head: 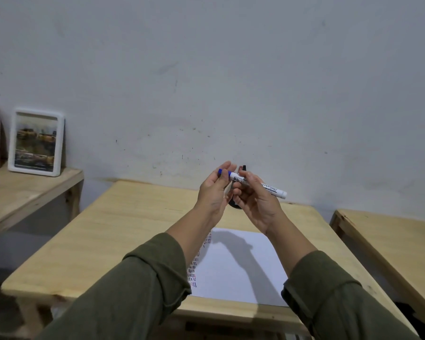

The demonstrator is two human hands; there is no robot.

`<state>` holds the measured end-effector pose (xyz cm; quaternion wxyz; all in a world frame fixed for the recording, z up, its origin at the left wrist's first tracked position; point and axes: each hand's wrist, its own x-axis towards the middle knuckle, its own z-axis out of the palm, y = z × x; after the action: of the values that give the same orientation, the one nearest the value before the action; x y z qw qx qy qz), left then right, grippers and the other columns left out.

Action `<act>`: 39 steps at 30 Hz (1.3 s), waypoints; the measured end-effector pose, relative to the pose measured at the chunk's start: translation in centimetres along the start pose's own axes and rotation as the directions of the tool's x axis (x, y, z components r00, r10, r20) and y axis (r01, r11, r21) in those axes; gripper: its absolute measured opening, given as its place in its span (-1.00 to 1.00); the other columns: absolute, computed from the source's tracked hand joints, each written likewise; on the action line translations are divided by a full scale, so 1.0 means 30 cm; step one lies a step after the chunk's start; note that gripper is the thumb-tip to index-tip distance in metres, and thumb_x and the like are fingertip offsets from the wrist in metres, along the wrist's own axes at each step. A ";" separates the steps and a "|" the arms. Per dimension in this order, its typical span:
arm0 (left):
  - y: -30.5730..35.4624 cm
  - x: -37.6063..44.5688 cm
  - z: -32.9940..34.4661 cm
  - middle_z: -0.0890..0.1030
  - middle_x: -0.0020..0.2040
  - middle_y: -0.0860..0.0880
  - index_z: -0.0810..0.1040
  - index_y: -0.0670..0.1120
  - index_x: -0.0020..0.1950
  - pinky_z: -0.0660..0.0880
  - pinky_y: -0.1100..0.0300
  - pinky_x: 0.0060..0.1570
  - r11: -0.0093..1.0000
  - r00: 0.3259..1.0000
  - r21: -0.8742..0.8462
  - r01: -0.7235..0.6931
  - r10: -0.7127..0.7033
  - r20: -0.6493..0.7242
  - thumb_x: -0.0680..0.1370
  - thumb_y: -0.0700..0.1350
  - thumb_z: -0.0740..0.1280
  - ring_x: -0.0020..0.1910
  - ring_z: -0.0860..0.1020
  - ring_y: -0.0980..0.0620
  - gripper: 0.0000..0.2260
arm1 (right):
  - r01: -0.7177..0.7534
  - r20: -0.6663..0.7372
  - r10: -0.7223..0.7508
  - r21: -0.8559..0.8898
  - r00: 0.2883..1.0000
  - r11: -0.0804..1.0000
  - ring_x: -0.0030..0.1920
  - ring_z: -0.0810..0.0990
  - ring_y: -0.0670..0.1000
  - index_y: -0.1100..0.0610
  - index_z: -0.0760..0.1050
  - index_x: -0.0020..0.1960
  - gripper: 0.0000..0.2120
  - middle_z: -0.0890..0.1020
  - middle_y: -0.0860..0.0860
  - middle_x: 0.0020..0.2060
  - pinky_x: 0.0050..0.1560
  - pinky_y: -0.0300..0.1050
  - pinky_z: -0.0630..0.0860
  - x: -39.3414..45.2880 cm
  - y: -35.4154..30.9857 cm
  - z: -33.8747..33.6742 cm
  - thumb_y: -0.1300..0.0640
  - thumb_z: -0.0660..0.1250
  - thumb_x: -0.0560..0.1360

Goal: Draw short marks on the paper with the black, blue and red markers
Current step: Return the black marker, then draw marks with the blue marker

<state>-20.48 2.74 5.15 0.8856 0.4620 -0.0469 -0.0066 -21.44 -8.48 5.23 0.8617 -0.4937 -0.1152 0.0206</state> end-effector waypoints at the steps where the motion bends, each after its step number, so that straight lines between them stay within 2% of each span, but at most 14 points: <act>1: 0.005 -0.003 -0.001 0.62 -0.05 0.16 0.55 -0.01 0.05 0.44 0.34 -0.23 1.000 1.000 0.009 -0.002 0.003 -0.027 0.61 -0.12 0.20 -0.35 0.60 0.31 -0.86 | 0.009 0.006 -0.009 -0.012 1.000 1.000 -0.39 0.59 -0.07 0.15 0.54 -0.05 -0.82 0.64 0.02 -0.38 -0.26 -0.25 0.56 0.001 0.002 0.003 0.13 0.19 0.59; 7: 0.016 0.000 -0.021 0.60 -0.15 0.19 0.56 0.03 -0.14 0.28 0.24 -0.15 0.993 0.992 0.120 0.016 -0.001 -0.123 0.59 -0.09 0.24 -0.13 0.52 0.23 -0.85 | 0.054 0.065 -0.047 -0.121 0.997 0.991 -0.36 0.60 -0.04 0.17 0.54 -0.06 -0.86 0.64 0.03 -0.37 -0.22 -0.25 0.56 0.007 0.015 0.009 0.18 0.21 0.57; 15: 0.012 0.026 -0.028 0.59 -0.19 0.21 0.57 0.03 -0.19 0.26 0.15 0.02 0.987 0.983 0.133 0.096 -0.072 -0.171 0.57 -0.03 0.27 -0.19 0.53 0.27 -0.84 | 0.109 0.089 -0.093 -0.211 0.992 0.971 -0.34 0.60 -0.06 0.15 0.56 -0.07 -0.83 0.64 0.00 -0.37 -0.15 -0.24 0.55 0.015 0.032 -0.001 0.19 0.19 0.57; 17: 0.016 0.011 -0.041 0.57 -0.24 0.17 0.56 0.01 -0.22 0.28 0.17 -0.04 0.978 0.979 0.163 0.128 -0.099 -0.178 0.55 0.03 0.30 -0.23 0.52 0.27 -0.82 | 0.124 0.099 -0.101 -0.265 0.990 0.956 -0.31 0.61 -0.04 0.16 0.58 -0.06 -0.84 0.65 0.02 -0.35 -0.09 -0.20 0.55 0.001 0.041 -0.006 0.19 0.21 0.56; 19: -0.005 0.037 -0.160 0.58 -0.33 0.14 0.56 -0.01 -0.22 0.27 0.22 -0.20 0.973 0.934 0.137 0.186 -0.132 -0.333 0.50 0.12 0.33 -0.31 0.53 0.28 -0.77 | 0.078 0.117 -0.039 -0.355 0.992 0.932 -0.27 0.62 0.00 0.16 0.59 -0.08 -0.87 0.64 0.06 -0.30 -0.02 -0.13 0.56 0.025 0.140 -0.022 0.20 0.26 0.53; 21: 0.010 0.033 -0.234 0.61 -0.43 0.17 0.56 0.00 -0.17 0.24 0.25 -0.26 0.953 0.919 0.234 0.194 -0.093 -0.384 0.47 0.15 0.34 -0.42 0.56 0.33 -0.77 | 0.084 0.114 -0.041 -0.401 0.993 0.912 -0.25 0.62 0.03 0.16 0.59 -0.09 -0.89 0.64 0.09 -0.27 0.01 -0.09 0.56 0.012 0.151 -0.036 0.19 0.29 0.50; 23: 0.013 0.036 -0.295 0.65 -0.32 0.16 0.55 0.00 -0.18 0.30 0.24 -0.13 0.927 0.918 0.340 0.158 -0.011 -0.396 0.48 0.11 0.37 -0.27 0.61 0.26 -0.81 | 0.068 0.111 -0.029 -0.366 0.993 0.928 -0.25 0.61 0.03 0.16 0.60 -0.08 -0.86 0.63 0.11 -0.25 0.00 -0.09 0.56 0.015 0.144 -0.050 0.11 0.32 0.45; 26: 0.006 0.030 -0.331 0.66 -0.11 0.07 0.60 0.03 -0.13 0.38 0.29 -0.17 0.830 0.925 0.541 0.135 0.090 -0.369 0.46 0.07 0.39 0.00 0.56 0.07 -0.87 | 0.036 0.109 0.001 -0.335 0.994 0.941 -0.27 0.62 -0.01 0.14 0.60 -0.07 -0.84 0.63 0.10 -0.24 -0.04 -0.13 0.57 0.027 0.130 -0.069 0.10 0.29 0.49; 29: -0.035 0.000 -0.350 0.64 -0.09 0.03 0.64 -0.03 -0.01 0.38 0.48 -0.49 0.727 0.925 0.667 0.160 0.125 -0.359 0.47 -0.01 0.41 -0.17 0.54 0.12 -0.84 | -0.004 0.036 0.018 -0.352 0.999 0.936 -0.34 0.61 -0.02 0.16 0.60 -0.08 -0.79 0.64 0.08 -0.30 -0.14 -0.17 0.57 0.024 0.164 -0.085 0.09 0.23 0.55; 30: -0.052 -0.005 -0.363 0.64 -0.10 0.03 0.65 -0.04 -0.02 0.39 0.52 -0.48 0.707 0.922 0.687 0.169 0.133 -0.364 0.47 -0.03 0.41 -0.25 0.52 0.17 -0.86 | -0.024 0.017 0.033 -0.377 0.999 0.926 -0.35 0.60 -0.02 0.17 0.60 -0.08 -0.77 0.64 0.09 -0.30 -0.15 -0.17 0.57 0.021 0.182 -0.087 0.07 0.22 0.56; 32: -0.095 -0.022 -0.398 0.67 -0.11 0.07 0.64 0.04 -0.10 0.51 0.39 -0.18 0.625 0.903 0.749 0.223 0.158 -0.400 0.45 -0.01 0.43 -0.31 0.53 0.24 -0.93 | -0.061 -0.001 0.067 -0.432 0.998 0.900 -0.34 0.58 0.00 0.14 0.61 -0.06 -0.78 0.63 0.12 -0.28 -0.15 -0.15 0.57 0.007 0.227 -0.099 0.05 0.23 0.55; 34: -0.133 -0.031 -0.426 0.68 -0.11 0.10 0.63 0.09 -0.14 0.47 0.13 0.11 0.490 0.892 0.827 0.277 0.189 -0.411 0.44 0.04 0.41 -0.17 0.60 0.13 -0.94 | -0.079 -0.010 0.084 -0.468 0.996 0.880 -0.32 0.57 0.04 0.10 0.61 -0.02 -0.85 0.62 0.13 -0.28 -0.16 -0.15 0.57 -0.009 0.259 -0.114 0.10 0.28 0.54; 36: -0.159 -0.036 -0.445 0.69 -0.05 0.08 0.65 0.08 -0.06 0.39 0.08 0.19 0.393 0.893 0.871 0.293 0.211 -0.396 0.45 0.07 0.39 0.04 0.58 0.03 -0.87 | -0.096 -0.045 0.085 -0.479 0.995 0.873 -0.33 0.55 0.05 0.07 0.60 -0.01 -0.89 0.62 0.12 -0.31 -0.19 -0.14 0.55 -0.020 0.281 -0.125 0.19 0.33 0.51; 39: -0.185 -0.038 -0.460 0.68 0.02 0.07 0.64 0.07 0.01 0.29 0.10 0.12 0.261 0.909 0.919 0.294 0.221 -0.354 0.46 0.11 0.36 0.14 0.54 -0.02 -0.80 | -0.131 -0.106 0.091 -0.477 0.990 0.869 -0.37 0.49 0.01 0.08 0.60 -0.11 -0.90 0.59 0.06 -0.40 -0.26 -0.17 0.46 -0.034 0.304 -0.142 0.25 0.41 0.42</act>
<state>-20.22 10.90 -7.34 0.4067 0.8940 0.1591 0.1003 -20.80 -7.57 -4.83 0.7128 -0.6990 -0.0533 0.0209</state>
